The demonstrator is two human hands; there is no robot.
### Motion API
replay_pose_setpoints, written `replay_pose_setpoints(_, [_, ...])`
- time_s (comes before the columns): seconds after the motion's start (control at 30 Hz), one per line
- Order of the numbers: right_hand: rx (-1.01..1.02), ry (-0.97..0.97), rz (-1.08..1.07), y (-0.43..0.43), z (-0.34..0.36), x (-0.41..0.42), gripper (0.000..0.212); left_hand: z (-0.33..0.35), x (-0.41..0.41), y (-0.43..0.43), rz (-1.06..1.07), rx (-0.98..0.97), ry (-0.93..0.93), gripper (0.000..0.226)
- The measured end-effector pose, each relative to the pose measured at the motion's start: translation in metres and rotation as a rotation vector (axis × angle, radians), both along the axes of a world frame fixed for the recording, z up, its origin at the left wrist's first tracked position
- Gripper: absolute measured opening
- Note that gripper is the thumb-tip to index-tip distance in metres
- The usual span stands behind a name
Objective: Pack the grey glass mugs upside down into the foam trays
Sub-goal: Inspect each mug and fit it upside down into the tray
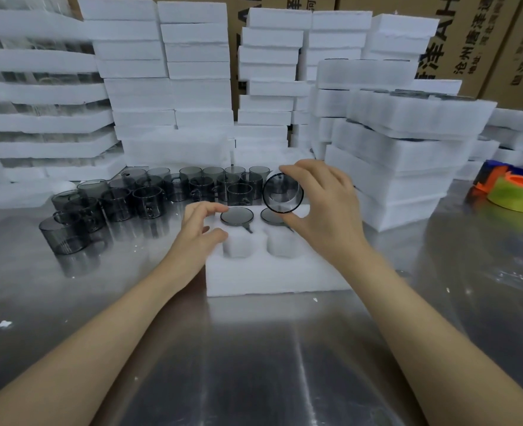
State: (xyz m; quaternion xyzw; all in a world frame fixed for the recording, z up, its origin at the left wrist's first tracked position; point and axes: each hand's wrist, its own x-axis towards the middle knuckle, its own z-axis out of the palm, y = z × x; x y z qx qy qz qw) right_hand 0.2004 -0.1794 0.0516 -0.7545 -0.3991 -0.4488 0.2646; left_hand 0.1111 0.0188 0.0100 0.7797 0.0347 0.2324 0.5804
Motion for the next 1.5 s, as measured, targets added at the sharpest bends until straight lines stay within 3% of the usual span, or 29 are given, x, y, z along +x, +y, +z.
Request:
replay_pose_setpoints(0.23, [-0.039, 0.056, 0.017, 0.001, 0.001, -0.005, 0.066, -0.002, 0.001, 0.004, -0.037, 0.046, -0.035, 0.039])
replay_pose_setpoints(0.33, [0.046, 0.292, 0.116, 0.001, 0.000, -0.004, 0.070, -0.003, 0.002, 0.004, -0.035, 0.041, -0.027, 0.038])
replay_pose_setpoints(0.43, [0.275, 0.552, 0.189, 0.001, 0.002, -0.001, 0.067, -0.003, 0.002, 0.004, -0.042, 0.037, -0.032, 0.037])
replay_pose_setpoints(0.6, [0.661, 1.098, 0.427, -0.010, 0.014, 0.012, 0.041, -0.003, 0.002, 0.004, -0.045, 0.059, -0.033, 0.035])
replay_pose_setpoints(0.7, [0.603, 1.301, 0.387, -0.020, 0.018, 0.018, 0.061, -0.002, 0.002, 0.003, -0.040, 0.075, -0.041, 0.034])
replay_pose_setpoints(0.77, [0.538, 1.194, 0.219, -0.024, 0.017, 0.021, 0.070, -0.002, 0.001, 0.003, -0.045, 0.078, -0.045, 0.033])
replay_pose_setpoints(0.93, [0.250, 0.724, -0.344, -0.031, 0.014, 0.022, 0.066, -0.004, 0.003, 0.005, -0.026, 0.098, -0.053, 0.041])
replay_pose_setpoints(1.13, [0.022, 0.677, -0.285, -0.022, -0.002, 0.023, 0.060, -0.003, 0.003, 0.004, -0.020, 0.116, -0.044, 0.041])
replay_pose_setpoints(1.3, [-0.028, 0.600, -0.224, -0.021, -0.001, 0.028, 0.062, -0.002, 0.002, 0.002, -0.007, 0.116, -0.048, 0.040])
replay_pose_setpoints(1.5, [-0.239, 0.527, -0.354, -0.016, 0.000, 0.027, 0.059, -0.002, 0.003, 0.000, 0.007, 0.103, -0.052, 0.042])
